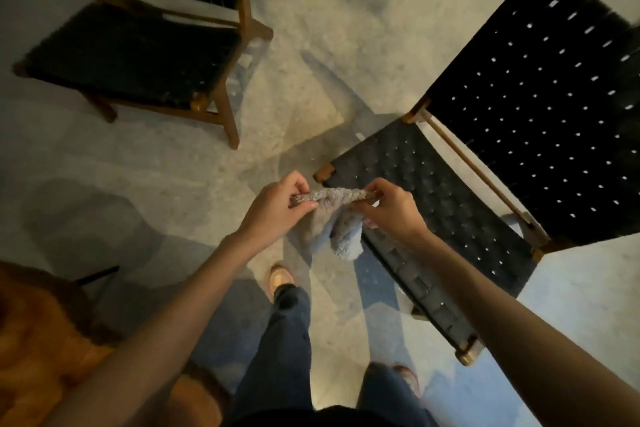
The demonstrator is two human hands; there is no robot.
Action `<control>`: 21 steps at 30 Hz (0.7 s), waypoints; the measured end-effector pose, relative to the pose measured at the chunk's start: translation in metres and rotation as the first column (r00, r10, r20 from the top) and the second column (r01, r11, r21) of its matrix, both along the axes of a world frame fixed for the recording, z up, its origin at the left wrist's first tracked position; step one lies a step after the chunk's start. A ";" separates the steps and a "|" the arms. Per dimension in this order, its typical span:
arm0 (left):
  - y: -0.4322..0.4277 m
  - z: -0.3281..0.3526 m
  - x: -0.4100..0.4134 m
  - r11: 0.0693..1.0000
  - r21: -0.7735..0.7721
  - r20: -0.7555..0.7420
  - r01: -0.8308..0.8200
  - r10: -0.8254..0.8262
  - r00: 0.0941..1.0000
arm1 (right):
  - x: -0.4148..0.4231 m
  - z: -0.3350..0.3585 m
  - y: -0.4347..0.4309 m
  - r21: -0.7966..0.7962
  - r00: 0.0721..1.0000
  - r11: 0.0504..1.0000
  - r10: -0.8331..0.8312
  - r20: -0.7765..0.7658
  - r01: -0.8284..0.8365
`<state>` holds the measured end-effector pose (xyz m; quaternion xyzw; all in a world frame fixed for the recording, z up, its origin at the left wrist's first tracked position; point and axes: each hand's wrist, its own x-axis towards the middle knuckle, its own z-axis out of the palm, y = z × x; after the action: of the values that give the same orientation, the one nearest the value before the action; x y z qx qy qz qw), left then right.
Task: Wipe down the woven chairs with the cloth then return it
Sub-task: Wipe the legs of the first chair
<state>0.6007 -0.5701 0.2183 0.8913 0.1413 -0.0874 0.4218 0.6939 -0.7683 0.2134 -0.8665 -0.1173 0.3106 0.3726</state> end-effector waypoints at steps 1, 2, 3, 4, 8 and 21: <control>0.021 0.005 0.016 0.999 0.027 -0.001 0.030 -0.030 1.000 | 0.014 0.002 0.020 -0.004 0.999 0.999 -0.032 0.001 0.032; 0.041 0.009 0.033 0.996 0.060 -0.003 0.066 -0.066 0.998 | 0.027 0.003 0.038 -0.010 0.998 0.998 -0.054 0.011 0.054; 0.059 0.013 0.050 0.990 0.095 -0.009 0.103 -0.102 0.995 | 0.041 0.005 0.054 -0.015 0.997 0.997 -0.072 0.024 0.072; 0.075 0.016 0.067 0.983 0.126 -0.013 0.135 -0.135 0.991 | 0.055 0.008 0.068 -0.022 0.995 0.996 -0.089 0.042 0.090; 0.124 0.020 0.130 0.966 0.176 -0.011 0.191 -0.192 0.981 | 0.104 0.018 0.108 -0.072 0.983 0.988 -0.128 0.135 0.139; 0.210 0.037 0.373 0.875 0.267 -0.050 0.404 -0.406 0.912 | 0.287 0.013 0.185 -0.062 0.947 0.947 -0.309 0.082 0.315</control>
<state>0.9732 -0.3605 0.2553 0.9508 -0.0394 -0.1499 0.2684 0.9812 -0.5832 0.2268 -0.8980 0.0196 0.2207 0.3802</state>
